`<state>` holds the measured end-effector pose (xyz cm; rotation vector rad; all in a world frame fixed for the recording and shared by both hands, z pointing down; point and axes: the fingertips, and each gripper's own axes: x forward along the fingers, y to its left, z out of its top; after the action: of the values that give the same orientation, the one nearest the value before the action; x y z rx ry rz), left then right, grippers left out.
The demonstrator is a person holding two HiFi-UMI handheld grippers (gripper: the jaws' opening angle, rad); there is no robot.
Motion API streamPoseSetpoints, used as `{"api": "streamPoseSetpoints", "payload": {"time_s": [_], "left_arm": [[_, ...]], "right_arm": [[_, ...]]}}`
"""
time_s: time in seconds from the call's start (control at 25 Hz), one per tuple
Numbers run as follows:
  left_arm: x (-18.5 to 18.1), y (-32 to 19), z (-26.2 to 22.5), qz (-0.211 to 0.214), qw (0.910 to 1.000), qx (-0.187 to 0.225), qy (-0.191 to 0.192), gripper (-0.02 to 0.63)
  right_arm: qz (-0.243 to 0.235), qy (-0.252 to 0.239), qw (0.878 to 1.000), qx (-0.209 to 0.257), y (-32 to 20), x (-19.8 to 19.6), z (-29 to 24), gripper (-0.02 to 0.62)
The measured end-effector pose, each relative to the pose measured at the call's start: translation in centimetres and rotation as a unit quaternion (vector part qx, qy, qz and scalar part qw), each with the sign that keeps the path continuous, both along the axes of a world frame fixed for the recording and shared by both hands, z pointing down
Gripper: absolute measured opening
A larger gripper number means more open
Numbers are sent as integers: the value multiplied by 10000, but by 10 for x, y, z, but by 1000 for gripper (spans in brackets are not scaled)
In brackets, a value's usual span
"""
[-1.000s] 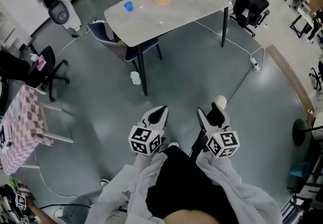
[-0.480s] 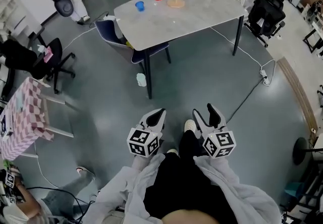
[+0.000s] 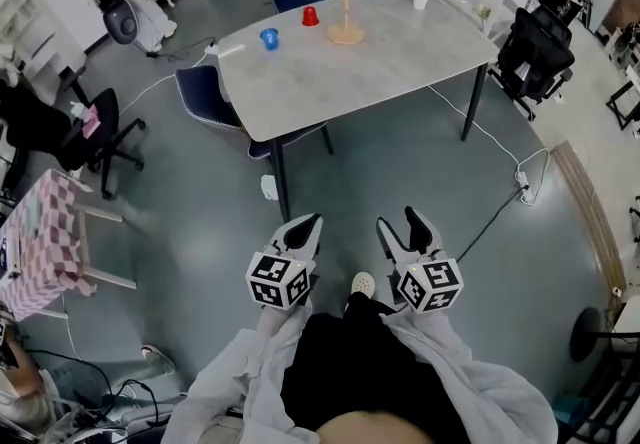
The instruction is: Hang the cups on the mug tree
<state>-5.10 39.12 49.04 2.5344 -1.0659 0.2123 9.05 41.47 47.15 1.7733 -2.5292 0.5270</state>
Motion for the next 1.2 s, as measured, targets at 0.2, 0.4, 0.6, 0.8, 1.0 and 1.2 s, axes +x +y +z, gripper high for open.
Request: {"api": "streamPoseSetpoints", "payload": {"time_s": [0.2,0.4,0.6,0.8,1.0,1.2], "left_arm": [[20,-37,3,-156,9999,-10,3,3],[30,-70,6,-348,9994,2,-51,3],[38,-99,6,-482,9988,62,-60,3],[42,-110,17,-644,9979,-88,-13,3],[53,-105,28,-653,9976,-244,11,3],[47,-103,39,-763,9963,-395,-45,3]], "right_arm": [[-88,-46,9999,11,-45,26,4,265],[-209,-61,9998,-27,-81,43,11,265],[-344,-86,9994,29,-111,52,12,265],[-501,-80,9987,-45,-121,54,17,265],[-526,-135,9984,-166,-122,59,26,265],[-601,-189,9975,-329,-120,56,36,265]]}}
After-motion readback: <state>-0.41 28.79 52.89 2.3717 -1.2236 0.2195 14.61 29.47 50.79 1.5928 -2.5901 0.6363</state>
